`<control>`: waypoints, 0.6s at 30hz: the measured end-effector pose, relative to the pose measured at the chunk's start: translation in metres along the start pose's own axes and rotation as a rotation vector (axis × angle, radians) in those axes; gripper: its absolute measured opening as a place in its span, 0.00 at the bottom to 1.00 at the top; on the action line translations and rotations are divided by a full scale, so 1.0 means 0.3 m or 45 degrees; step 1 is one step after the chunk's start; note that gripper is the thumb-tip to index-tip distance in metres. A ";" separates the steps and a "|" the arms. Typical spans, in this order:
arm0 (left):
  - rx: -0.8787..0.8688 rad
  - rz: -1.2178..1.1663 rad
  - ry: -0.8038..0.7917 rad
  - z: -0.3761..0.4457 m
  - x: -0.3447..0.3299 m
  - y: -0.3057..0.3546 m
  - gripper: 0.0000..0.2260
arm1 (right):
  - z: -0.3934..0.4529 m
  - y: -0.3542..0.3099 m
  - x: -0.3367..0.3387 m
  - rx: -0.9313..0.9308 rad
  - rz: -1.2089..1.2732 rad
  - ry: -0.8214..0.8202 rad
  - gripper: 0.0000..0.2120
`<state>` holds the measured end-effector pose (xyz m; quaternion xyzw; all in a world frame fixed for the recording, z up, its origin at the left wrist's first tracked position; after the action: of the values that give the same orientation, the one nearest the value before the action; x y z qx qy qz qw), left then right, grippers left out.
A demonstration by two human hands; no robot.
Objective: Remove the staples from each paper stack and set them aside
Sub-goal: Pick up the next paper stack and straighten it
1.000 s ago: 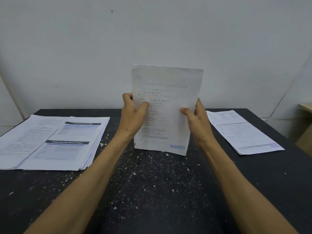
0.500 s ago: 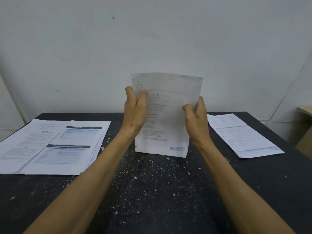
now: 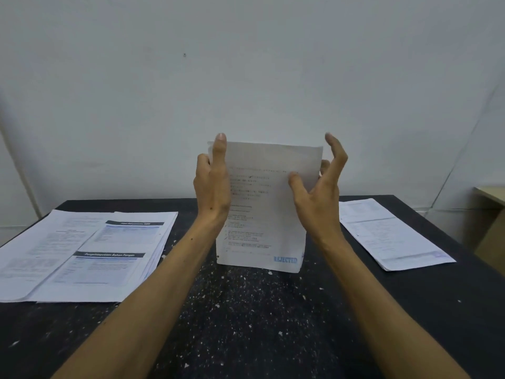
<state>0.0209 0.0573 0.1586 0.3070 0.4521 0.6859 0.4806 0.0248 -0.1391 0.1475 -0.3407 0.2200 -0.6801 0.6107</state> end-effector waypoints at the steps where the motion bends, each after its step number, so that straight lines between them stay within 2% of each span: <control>1: 0.018 -0.008 0.035 0.006 -0.001 0.008 0.30 | 0.008 -0.018 0.002 0.062 -0.090 -0.010 0.35; 4: 0.053 0.043 0.114 0.026 -0.006 0.024 0.25 | 0.028 -0.045 0.001 0.167 -0.281 -0.037 0.27; 8: 0.032 0.072 0.068 0.030 -0.027 0.031 0.22 | 0.036 -0.038 0.002 0.121 -0.235 0.005 0.18; 11: 0.029 0.073 -0.010 0.032 -0.031 0.030 0.25 | 0.037 -0.036 0.004 0.110 -0.224 0.016 0.16; 13: -0.001 0.015 -0.140 0.035 -0.024 0.025 0.30 | 0.035 -0.036 0.007 0.111 -0.217 0.023 0.15; 15: -0.053 -0.003 -0.228 0.032 -0.014 0.005 0.27 | 0.032 -0.031 0.010 0.100 -0.207 0.030 0.15; 18: -0.127 0.042 -0.183 0.007 -0.003 -0.009 0.22 | 0.027 -0.022 0.009 0.085 -0.194 0.032 0.14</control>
<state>0.0242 0.0575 0.1569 0.3387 0.3764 0.6916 0.5151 0.0263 -0.1398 0.1583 -0.3274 0.1781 -0.7358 0.5655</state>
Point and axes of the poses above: each hand's wrist, its own z-axis towards the middle knuckle, its own x-axis out of the back of the hand, y = z × x, the point moved 4 cm from there along z, towards the middle knuckle, and after that the axes turned 11 degrees about -y, right-handed, at the moved point
